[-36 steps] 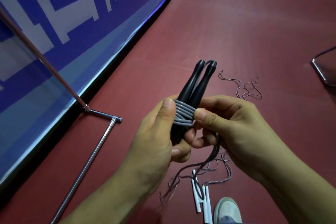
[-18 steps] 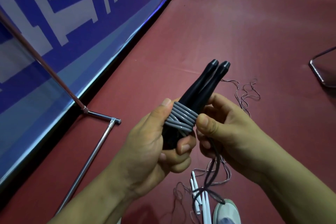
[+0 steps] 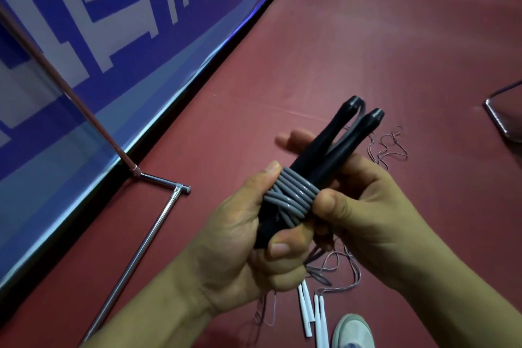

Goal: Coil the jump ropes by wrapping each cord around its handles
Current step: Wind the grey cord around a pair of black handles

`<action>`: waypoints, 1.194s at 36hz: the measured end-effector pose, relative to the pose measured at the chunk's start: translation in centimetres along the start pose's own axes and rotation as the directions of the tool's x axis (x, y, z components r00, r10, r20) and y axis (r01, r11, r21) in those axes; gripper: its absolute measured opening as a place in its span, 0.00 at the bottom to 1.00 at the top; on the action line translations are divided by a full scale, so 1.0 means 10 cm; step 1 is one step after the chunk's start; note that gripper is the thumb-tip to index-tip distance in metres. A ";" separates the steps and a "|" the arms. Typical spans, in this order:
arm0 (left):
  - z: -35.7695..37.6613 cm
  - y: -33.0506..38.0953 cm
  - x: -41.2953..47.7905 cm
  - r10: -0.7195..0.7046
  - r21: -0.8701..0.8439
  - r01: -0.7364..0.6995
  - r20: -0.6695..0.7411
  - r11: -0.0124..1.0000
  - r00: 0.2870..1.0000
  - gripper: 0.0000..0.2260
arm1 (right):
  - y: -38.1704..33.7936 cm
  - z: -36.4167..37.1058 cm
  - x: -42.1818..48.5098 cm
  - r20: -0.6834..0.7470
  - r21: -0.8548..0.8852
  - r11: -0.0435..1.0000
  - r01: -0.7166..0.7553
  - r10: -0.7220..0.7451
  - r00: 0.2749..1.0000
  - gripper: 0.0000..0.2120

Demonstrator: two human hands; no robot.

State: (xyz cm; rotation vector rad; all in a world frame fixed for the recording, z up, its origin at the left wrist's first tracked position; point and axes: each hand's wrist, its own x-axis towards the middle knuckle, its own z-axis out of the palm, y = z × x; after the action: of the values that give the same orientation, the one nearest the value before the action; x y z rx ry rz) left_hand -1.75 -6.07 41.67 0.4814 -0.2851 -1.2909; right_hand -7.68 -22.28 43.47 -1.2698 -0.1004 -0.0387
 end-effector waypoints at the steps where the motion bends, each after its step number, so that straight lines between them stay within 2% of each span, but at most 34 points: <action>1: -0.01 0.00 0.00 -0.014 0.006 0.014 0.022 1.000 1.000 0.25 | 0.00 0.01 0.01 0.010 0.007 1.000 0.002 -0.002 1.000 0.33; 2: 0.00 0.01 0.00 -0.016 -0.002 0.017 0.036 1.000 0.999 0.25 | 0.01 0.00 0.01 -0.002 0.014 1.000 -0.001 0.001 1.000 0.32; 5: 0.00 0.00 0.03 0.006 0.042 -0.004 -0.049 0.999 0.999 0.23 | -0.01 0.00 0.02 -0.050 -0.008 0.999 -0.041 0.041 0.998 0.32; 8: -0.02 -0.01 0.10 0.078 0.161 -0.029 -0.309 0.987 0.948 0.21 | -0.03 -0.04 0.02 -0.140 -0.060 0.997 -0.046 0.037 0.989 0.33; 10: -0.03 -0.04 0.09 0.168 0.329 -0.024 -0.418 0.944 0.893 0.28 | -0.06 -0.04 0.02 -0.187 -0.143 0.988 -0.062 0.034 0.982 0.29; 12: 0.02 -0.08 0.06 0.307 0.515 -0.037 -0.451 0.856 0.838 0.31 | -0.07 -0.02 0.02 -0.217 -0.199 0.976 -0.084 0.040 0.975 0.22; 14: 0.07 -0.13 0.04 0.449 0.697 -0.035 -0.422 0.716 0.788 0.28 | -0.08 0.00 0.03 -0.252 -0.210 0.973 -0.092 0.037 0.967 0.18; 16: 0.05 -0.16 0.02 0.564 0.868 0.031 -0.349 0.496 0.749 0.18 | -0.11 0.00 0.05 -0.289 -0.232 0.969 -0.085 0.015 0.957 0.14; 18: 0.01 -0.18 -0.01 0.591 0.948 0.064 -0.246 0.312 0.768 0.05 | -0.12 -0.02 0.07 -0.324 -0.229 0.970 -0.082 0.003 0.946 0.12; 21: -0.01 -0.20 -0.04 0.595 0.988 0.149 -0.142 0.038 0.791 0.21 | -0.09 0.02 0.08 -0.346 -0.226 0.969 -0.102 0.018 0.938 0.08; 23: -0.03 -0.21 -0.03 0.620 0.976 0.214 -0.148 -0.033 0.771 0.25 | -0.05 0.08 0.07 -0.341 -0.252 0.959 -0.130 0.038 0.939 0.09; 26: -0.06 -0.18 -0.01 0.598 0.973 0.231 -0.180 -0.009 0.781 0.23 | -0.01 0.13 0.09 -0.325 -0.275 0.950 -0.149 0.054 0.944 0.13; 29: -0.09 -0.13 -0.04 0.565 0.968 0.250 -0.194 -0.023 0.802 0.17 | -0.04 0.12 0.10 -0.272 -0.339 0.931 -0.138 0.044 0.961 0.09; 36: -0.12 -0.11 -0.06 0.510 0.972 0.212 -0.236 0.106 0.827 0.09 | -0.14 0.05 0.08 -0.163 -0.428 0.878 -0.211 0.155 0.974 0.10; 40: -0.09 -0.10 -0.05 0.471 0.968 0.187 -0.247 0.170 0.847 0.05 | -0.18 0.01 0.07 -0.142 -0.410 0.885 -0.221 0.178 0.974 0.10; 43: -0.09 -0.10 -0.04 0.441 0.946 0.130 -0.256 0.296 0.860 0.04 | -0.19 -0.03 0.06 -0.150 -0.404 0.888 -0.219 0.172 0.974 0.12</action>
State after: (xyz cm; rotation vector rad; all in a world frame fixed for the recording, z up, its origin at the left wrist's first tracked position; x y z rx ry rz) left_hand -2.34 -5.70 40.40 1.7703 -0.6720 -0.5865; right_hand -7.22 -23.16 45.28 -1.7008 0.1418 0.0473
